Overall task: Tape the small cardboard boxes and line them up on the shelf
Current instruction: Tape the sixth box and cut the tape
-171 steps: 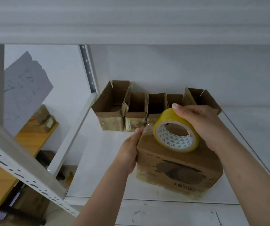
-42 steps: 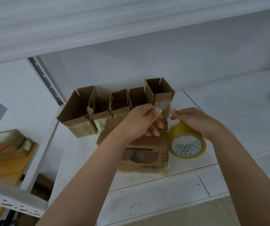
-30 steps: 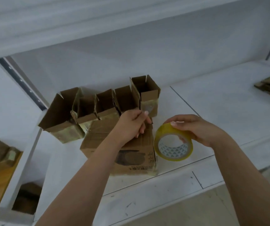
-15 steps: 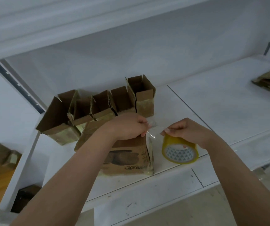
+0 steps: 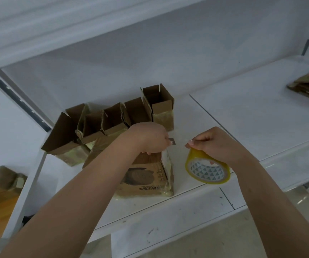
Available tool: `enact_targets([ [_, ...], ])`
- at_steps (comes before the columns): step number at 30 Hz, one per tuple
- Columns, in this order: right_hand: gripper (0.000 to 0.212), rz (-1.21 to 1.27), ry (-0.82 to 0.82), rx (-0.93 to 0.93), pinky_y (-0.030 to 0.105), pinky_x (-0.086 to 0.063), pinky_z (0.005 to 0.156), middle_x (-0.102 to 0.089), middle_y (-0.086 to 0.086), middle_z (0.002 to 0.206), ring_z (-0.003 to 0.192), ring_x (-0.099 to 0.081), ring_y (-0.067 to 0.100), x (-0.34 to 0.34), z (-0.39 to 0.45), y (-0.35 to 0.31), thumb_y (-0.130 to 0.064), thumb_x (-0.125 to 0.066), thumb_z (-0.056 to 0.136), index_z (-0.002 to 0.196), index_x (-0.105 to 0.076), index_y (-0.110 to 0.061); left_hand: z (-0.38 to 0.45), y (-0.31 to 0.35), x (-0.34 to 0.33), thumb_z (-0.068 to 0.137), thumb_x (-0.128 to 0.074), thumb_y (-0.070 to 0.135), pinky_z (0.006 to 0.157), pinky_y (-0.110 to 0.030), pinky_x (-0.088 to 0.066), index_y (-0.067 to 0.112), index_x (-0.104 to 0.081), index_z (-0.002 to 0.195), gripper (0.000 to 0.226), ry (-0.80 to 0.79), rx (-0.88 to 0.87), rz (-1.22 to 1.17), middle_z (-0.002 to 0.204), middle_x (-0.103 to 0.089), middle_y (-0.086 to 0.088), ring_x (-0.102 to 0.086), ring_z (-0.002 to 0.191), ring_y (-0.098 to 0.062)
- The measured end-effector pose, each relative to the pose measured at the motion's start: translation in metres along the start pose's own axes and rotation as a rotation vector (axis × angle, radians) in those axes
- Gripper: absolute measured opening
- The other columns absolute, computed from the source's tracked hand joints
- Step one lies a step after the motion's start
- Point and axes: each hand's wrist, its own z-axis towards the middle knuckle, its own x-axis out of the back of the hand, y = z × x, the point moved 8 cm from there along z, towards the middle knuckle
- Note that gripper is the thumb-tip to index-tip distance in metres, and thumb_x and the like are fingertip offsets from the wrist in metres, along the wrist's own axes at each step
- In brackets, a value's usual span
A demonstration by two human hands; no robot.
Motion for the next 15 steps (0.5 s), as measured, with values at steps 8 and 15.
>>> enact_targets([
  [8, 0.017, 0.103, -0.055, -0.068, 0.020, -0.051, 0.053, -0.074, -0.017, 0.084, 0.070, -0.070, 0.008, -0.021, 0.002, 0.021, -0.036, -0.067, 0.090, 0.079, -0.080, -0.033, -0.013, -0.034, -0.007, 0.101, -0.040, 0.046, 0.062, -0.028, -0.042, 0.019, -0.058, 0.098, 0.032, 0.401, 0.231, -0.413, 0.081, -0.056, 0.004, -0.056, 0.072, -0.011],
  [15, 0.018, 0.108, -0.001, -0.137, 0.018, -0.048, 0.048, -0.073, -0.016, 0.073, 0.063, -0.068, 0.004, -0.021, 0.001, 0.042, -0.035, -0.067, 0.090, 0.077, -0.080, -0.031, -0.017, -0.020, -0.009, 0.089, -0.059, 0.034, 0.051, -0.027, -0.035, 0.015, -0.048, 0.111, 0.031, 0.555, 0.403, -0.192, 0.074, -0.050, 0.006, -0.054, 0.068, -0.018],
])
